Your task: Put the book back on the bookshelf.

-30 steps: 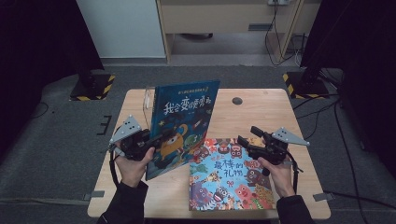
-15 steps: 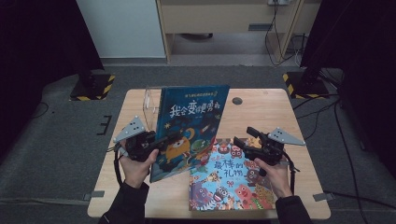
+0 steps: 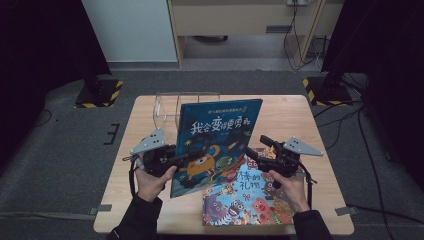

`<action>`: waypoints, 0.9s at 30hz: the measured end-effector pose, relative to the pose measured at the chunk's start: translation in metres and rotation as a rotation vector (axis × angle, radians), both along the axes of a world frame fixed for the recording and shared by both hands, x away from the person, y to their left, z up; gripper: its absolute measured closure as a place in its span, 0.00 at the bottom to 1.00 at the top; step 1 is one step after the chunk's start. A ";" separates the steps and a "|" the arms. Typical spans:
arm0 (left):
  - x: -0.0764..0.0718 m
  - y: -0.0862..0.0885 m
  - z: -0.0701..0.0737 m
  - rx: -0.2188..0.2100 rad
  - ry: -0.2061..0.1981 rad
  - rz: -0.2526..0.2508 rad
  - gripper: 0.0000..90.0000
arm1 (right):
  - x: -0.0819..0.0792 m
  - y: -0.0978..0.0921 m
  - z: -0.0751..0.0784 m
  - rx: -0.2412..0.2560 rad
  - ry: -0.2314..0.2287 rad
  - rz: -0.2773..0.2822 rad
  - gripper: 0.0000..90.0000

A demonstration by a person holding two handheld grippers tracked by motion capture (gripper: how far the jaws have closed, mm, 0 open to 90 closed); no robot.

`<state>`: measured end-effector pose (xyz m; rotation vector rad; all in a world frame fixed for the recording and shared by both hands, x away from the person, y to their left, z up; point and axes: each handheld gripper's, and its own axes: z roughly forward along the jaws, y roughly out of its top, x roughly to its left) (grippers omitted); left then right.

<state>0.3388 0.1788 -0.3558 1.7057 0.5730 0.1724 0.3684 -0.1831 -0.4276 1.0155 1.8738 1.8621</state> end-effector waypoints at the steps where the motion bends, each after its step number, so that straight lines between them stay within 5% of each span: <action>1: 0.000 0.000 -0.001 0.001 0.004 -0.008 0.91 | 0.000 0.001 0.000 -0.002 -0.001 0.004 0.22; 10: 0.000 -0.008 -0.003 0.046 -0.014 -0.042 0.91 | 0.000 0.012 -0.002 -0.020 -0.005 0.046 0.24; 21: -0.001 -0.011 -0.003 0.110 -0.038 -0.019 0.87 | -0.004 0.025 -0.004 -0.079 -0.035 0.086 0.38; 27: -0.001 -0.013 -0.005 0.107 -0.043 -0.027 0.87 | -0.003 0.019 -0.005 -0.035 -0.020 0.089 0.43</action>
